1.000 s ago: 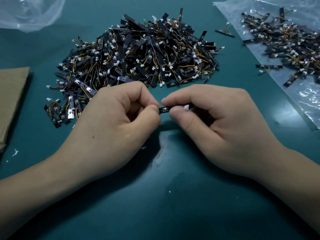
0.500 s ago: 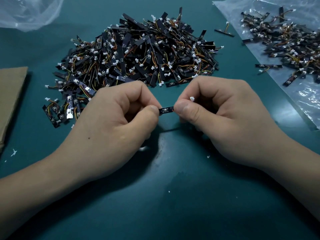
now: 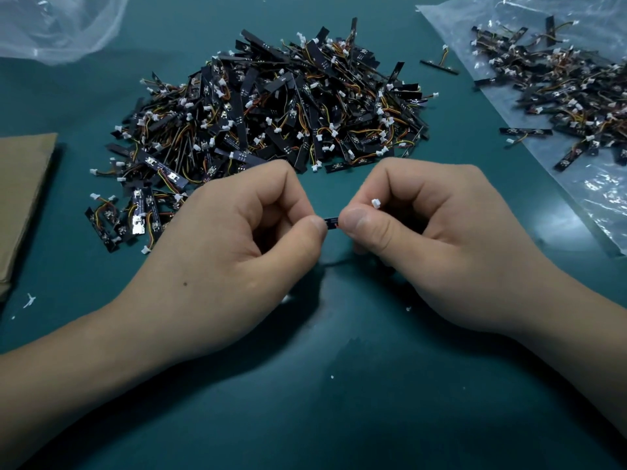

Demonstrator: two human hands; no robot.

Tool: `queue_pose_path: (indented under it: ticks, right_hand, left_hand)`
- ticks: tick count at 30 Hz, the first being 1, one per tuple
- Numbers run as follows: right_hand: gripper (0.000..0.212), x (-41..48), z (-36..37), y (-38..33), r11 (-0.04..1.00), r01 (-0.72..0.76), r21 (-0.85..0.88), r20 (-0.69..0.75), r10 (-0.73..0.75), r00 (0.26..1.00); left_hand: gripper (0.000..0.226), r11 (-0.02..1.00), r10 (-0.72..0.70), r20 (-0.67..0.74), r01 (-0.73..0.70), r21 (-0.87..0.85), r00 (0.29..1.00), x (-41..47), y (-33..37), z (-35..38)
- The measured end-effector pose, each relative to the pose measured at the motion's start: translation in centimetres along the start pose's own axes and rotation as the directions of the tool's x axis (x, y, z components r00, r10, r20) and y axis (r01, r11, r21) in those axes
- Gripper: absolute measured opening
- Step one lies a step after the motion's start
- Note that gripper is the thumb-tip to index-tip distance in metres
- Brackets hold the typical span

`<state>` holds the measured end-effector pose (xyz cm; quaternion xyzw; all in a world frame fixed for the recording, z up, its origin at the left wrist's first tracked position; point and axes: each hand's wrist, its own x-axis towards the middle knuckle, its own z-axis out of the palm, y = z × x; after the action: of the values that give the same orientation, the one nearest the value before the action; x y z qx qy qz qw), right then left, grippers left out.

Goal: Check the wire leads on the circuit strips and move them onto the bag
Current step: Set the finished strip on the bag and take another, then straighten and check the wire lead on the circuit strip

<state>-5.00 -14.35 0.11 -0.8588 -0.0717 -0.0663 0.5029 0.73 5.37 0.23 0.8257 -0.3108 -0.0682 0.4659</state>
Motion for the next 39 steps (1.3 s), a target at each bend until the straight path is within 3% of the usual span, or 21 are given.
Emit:
queue_pose_path:
  ticks: [4,9,14,20,24,28,32,35,37,39]
  right_hand:
    - [0.022,0.0,0.1,0.0,0.999,0.000,-0.039,0.014,0.000,1.000]
    - [0.021,0.1,0.1,-0.1,0.999,0.009,-0.033,-0.026,-0.010,1.000]
    - [0.014,0.1,0.0,-0.2,1.000,-0.007,0.030,0.029,0.007,1.000]
    - [0.016,0.1,0.1,-0.1,0.995,0.014,-0.100,0.038,-0.010,0.999]
    - [0.017,0.0,0.0,-0.2,0.997,0.000,-0.079,0.036,0.003,0.999]
    - [0.031,0.1,0.3,-0.4,0.945,0.054,-0.321,0.155,-0.004,0.988]
    - [0.039,0.0,0.1,-0.7,0.886,0.185,-0.424,0.285,-0.063,0.956]
    - [0.042,0.0,-0.1,-0.1,0.976,0.121,-0.179,0.184,-0.087,0.979]
    - [0.040,0.2,-0.2,0.1,0.994,0.077,0.076,-0.028,-0.075,0.997]
    - [0.019,0.5,-0.6,0.4,0.938,0.091,0.335,-0.282,0.008,0.959]
  left_hand:
    - [0.016,1.000,0.007,-0.018,-0.006,0.028,1.000,-0.1,0.0,0.1]
    - [0.017,0.998,0.036,0.027,-0.034,-0.060,0.999,0.0,0.0,-0.1]
    - [0.014,0.986,0.002,-0.026,-0.007,-0.164,1.000,0.3,-0.1,-0.1]
    - [0.015,0.989,-0.008,-0.024,0.004,-0.148,1.000,0.4,-0.1,0.0]
    - [0.015,0.983,-0.007,-0.073,-0.006,-0.183,0.997,0.3,-0.1,0.0]
    - [0.011,0.988,-0.002,-0.059,-0.007,-0.153,0.998,0.2,-0.1,0.1]
    - [0.008,0.957,-0.014,0.017,0.018,-0.290,1.000,0.3,-0.4,-0.2]
    - [0.020,0.942,0.017,0.083,0.012,-0.335,0.996,0.2,-0.7,-0.2]
    - [0.027,0.935,0.034,0.088,-0.001,-0.353,0.996,0.1,-1.0,-0.3]
    - [0.023,0.953,0.044,0.070,-0.021,-0.303,0.997,0.0,-1.3,-0.1]
